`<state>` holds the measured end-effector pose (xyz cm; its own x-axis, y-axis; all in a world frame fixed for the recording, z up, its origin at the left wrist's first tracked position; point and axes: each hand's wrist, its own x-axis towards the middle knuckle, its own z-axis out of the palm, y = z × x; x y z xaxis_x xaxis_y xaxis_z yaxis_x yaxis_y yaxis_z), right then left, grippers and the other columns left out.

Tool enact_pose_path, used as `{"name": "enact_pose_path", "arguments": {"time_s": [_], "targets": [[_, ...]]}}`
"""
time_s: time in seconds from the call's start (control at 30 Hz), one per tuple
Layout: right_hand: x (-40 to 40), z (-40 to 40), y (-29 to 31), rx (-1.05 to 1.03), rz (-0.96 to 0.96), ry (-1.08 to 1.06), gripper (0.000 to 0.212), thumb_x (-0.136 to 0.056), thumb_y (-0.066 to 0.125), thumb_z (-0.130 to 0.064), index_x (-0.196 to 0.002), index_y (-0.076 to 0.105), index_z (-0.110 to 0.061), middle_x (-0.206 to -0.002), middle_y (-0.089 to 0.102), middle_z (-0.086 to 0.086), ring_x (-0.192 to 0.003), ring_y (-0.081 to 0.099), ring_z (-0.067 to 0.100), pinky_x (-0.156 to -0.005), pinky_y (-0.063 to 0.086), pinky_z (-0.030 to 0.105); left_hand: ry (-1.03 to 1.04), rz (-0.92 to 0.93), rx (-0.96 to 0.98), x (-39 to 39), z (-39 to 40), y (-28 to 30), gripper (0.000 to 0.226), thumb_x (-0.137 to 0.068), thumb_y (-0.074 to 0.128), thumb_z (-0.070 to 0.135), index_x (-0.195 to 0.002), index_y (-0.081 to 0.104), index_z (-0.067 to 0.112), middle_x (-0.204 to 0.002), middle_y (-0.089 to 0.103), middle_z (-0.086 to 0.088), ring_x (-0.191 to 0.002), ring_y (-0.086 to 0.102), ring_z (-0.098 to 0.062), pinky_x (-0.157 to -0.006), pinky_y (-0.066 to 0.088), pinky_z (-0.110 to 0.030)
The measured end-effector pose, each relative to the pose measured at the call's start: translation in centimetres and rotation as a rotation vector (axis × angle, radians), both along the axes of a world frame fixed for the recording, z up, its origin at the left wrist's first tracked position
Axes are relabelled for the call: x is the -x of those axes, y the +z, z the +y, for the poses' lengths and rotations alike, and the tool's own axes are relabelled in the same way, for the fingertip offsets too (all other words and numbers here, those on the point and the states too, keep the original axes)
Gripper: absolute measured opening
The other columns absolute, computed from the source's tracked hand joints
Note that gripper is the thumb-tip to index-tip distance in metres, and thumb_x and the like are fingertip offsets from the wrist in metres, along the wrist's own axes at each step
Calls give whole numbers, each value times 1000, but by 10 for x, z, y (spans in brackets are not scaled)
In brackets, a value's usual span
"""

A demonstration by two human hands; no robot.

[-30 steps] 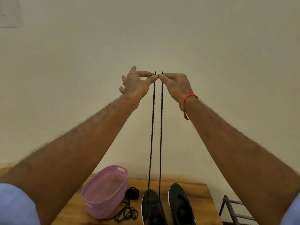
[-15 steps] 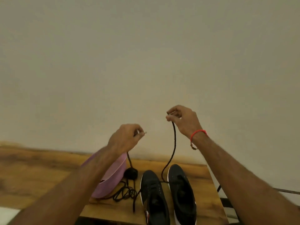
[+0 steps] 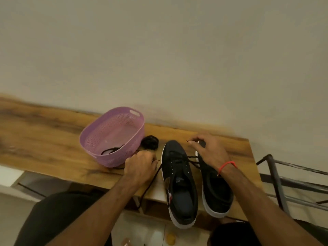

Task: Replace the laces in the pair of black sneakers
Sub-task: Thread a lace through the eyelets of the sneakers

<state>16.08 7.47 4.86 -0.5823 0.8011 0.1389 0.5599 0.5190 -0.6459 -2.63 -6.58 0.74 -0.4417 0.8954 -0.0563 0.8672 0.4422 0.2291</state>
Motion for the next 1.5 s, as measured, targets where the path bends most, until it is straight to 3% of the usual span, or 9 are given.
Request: {"name": "enact_pose_path", "arguments": {"time_s": [0.1, 0.17, 0.27, 0.43, 0.6, 0.77, 0.9, 1.33, 1.5], "targets": [[10, 10, -18, -47, -68, 81, 9, -94, 65, -34, -93, 74, -31, -90, 67, -21, -93, 61, 5, -90, 52, 43, -22, 62, -74, -5, 8, -9, 37, -99, 47, 57, -123, 62, 33, -127, 59, 9, -115, 55, -17, -90, 45, -38], [14, 19, -24, -47, -27, 82, 10, -94, 64, -33, -95, 74, -30, -91, 68, -20, -93, 62, 5, -90, 51, 34, -18, -113, -108, -13, 9, -7, 42, -93, 48, 69, -112, 62, 35, -111, 60, 13, -102, 59, -10, -74, 47, -30], [3, 42, -14, 63, 318, -209, 6, -94, 64, -25, -95, 70, -23, -89, 65, -12, -85, 62, 7, -83, 50, 20, 12, -308, -75, -28, 8, -6, 46, -85, 52, 79, -94, 55, 34, -86, 56, 15, -78, 55, -2, -55, 35, -24], [-35, 70, 24, -157, 892, -595, 1, -94, 55, -26, -95, 55, -25, -90, 63, -3, -81, 64, 26, -79, 54, 51, 22, -374, -60, -35, 9, -7, 37, -89, 57, 68, -105, 55, 34, -89, 58, 15, -77, 56, 0, -57, 38, -22], [7, 19, 1, 86, 390, -47, 6, -96, 64, -19, -100, 69, -20, -95, 69, -9, -88, 63, 5, -82, 50, 16, 50, -492, -72, -32, 13, 0, 27, -92, 61, 47, -109, 70, 29, -97, 69, 16, -84, 63, 2, -71, 55, -26], [21, -12, -47, 67, 1, 223, 10, -92, 70, -20, -100, 75, -20, -98, 70, -9, -94, 61, 4, -89, 50, 22, 187, -803, -50, -20, 17, 1, 20, -97, 62, 27, -112, 74, 23, -102, 73, 4, -83, 72, -10, -74, 63, -31], [25, -19, -60, 41, -90, 212, 11, -92, 69, -26, -101, 75, -23, -101, 71, -4, -100, 58, 14, -93, 47, 34, 253, -995, 4, -11, 17, 7, 19, -102, 57, 16, -108, 74, 17, -101, 73, 0, -78, 68, -8, -42, 42, -11], [27, -24, -74, -6, -148, 163, 13, -92, 68, -32, -101, 72, -25, -98, 69, -8, -105, 54, 11, -89, 43, 26, 284, -1053, 54, -5, 16, 5, 15, -100, 60, 30, -106, 74, 28, -104, 75, 11, -89, 73, -11, -68, 43, -32], [27, -26, -65, 194, -3, 182, 28, -89, 72, -20, -107, 54, -31, -87, 68, -12, -94, 61, 1, -90, 48, 22, 251, -1016, -45, -9, 15, -8, 10, -99, 65, 24, -103, 73, 22, -101, 73, 4, -84, 69, -10, -55, 48, -17]]}}
